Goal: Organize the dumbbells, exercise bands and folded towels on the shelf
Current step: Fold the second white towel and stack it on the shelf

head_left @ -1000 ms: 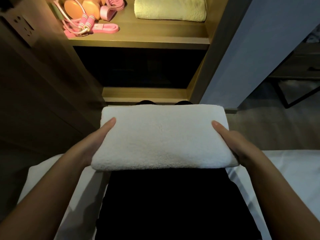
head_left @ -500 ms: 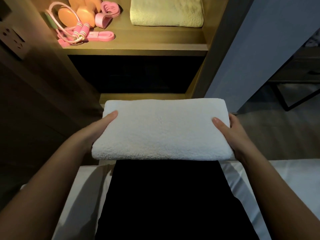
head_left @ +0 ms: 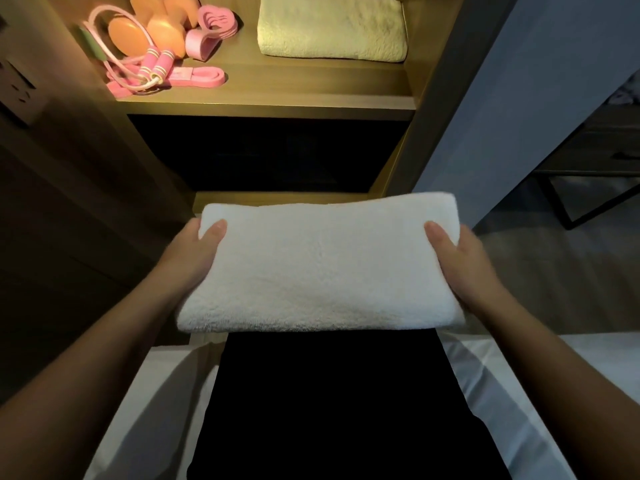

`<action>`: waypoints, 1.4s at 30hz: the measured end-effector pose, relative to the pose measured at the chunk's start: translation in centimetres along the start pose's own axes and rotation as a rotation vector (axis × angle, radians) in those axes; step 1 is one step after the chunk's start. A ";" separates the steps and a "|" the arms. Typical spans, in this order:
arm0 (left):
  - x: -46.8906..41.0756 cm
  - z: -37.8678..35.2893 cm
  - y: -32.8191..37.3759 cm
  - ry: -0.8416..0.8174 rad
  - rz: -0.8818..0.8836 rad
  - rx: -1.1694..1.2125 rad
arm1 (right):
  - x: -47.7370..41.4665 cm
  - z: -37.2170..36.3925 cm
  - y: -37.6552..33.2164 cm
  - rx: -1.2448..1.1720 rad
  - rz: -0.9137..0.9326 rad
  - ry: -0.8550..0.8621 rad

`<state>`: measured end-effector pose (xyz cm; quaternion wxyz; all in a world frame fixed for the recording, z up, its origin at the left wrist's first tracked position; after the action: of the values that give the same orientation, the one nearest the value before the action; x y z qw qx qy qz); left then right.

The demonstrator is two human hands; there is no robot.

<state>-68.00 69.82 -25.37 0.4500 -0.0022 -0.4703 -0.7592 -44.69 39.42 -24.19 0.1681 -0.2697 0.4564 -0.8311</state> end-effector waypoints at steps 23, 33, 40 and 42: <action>2.9 -1.0 10.1 0.231 -0.473 -0.580 | -0.5 -1.5 -4.9 0.626 0.108 0.063; 2.8 -10.4 7.4 -0.027 -0.335 -0.955 | -0.2 -9.5 -3.2 0.998 0.154 -0.233; 1.8 -5.7 3.2 0.026 -0.159 -0.748 | -1.0 -5.7 -1.0 0.886 -0.044 -0.213; 1.4 -4.9 2.0 0.007 -0.111 -0.667 | -1.3 -5.1 -0.4 0.867 -0.077 -0.217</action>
<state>-65.35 65.05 -26.08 0.3840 -0.1212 -0.1937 -0.8946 -46.77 43.72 -26.46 0.2814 -0.2769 0.0353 -0.9181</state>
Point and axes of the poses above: each hand's wrist, its own x-axis away from the middle knuckle, its own z-axis out of the back of the hand, y = z × x, the point moved 7 cm from there along -x, towards the middle knuckle, and after that the axes turned 5 degrees about -y, right-handed, at the moved point
